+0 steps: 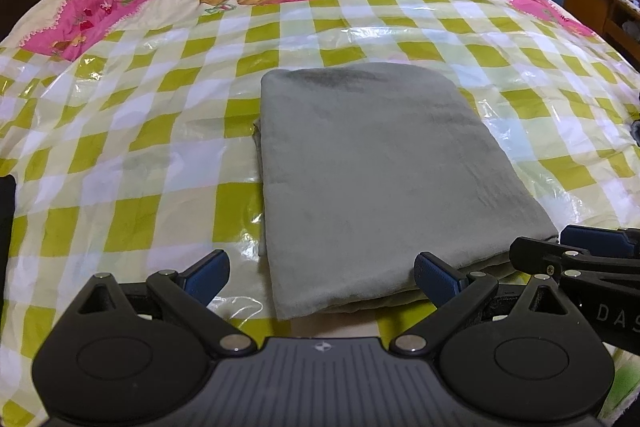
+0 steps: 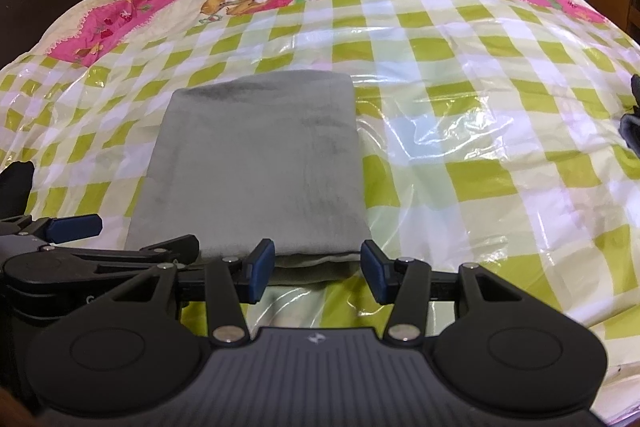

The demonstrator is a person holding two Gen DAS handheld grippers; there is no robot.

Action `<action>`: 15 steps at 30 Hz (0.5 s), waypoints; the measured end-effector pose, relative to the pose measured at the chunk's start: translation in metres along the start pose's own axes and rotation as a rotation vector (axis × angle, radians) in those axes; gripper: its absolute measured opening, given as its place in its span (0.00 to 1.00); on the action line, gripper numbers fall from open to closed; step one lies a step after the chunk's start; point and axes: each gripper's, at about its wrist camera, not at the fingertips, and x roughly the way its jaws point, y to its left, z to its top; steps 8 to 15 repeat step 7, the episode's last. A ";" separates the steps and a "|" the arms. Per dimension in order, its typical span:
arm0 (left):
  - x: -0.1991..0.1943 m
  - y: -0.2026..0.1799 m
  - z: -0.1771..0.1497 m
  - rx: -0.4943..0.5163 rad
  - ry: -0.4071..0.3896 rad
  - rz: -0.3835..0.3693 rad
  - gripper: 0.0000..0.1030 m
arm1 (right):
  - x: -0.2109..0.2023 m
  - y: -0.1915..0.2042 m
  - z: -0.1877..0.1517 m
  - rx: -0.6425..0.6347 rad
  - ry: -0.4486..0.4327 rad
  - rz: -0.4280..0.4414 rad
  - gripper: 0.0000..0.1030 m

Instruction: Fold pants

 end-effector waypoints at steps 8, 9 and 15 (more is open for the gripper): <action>-0.003 -0.001 -0.002 0.005 -0.006 0.011 1.00 | 0.000 0.001 -0.002 0.000 0.000 0.002 0.47; -0.003 -0.001 -0.002 0.005 -0.006 0.011 1.00 | 0.000 0.001 -0.002 0.000 0.000 0.002 0.47; -0.003 -0.001 -0.002 0.005 -0.006 0.011 1.00 | 0.000 0.001 -0.002 0.000 0.000 0.002 0.47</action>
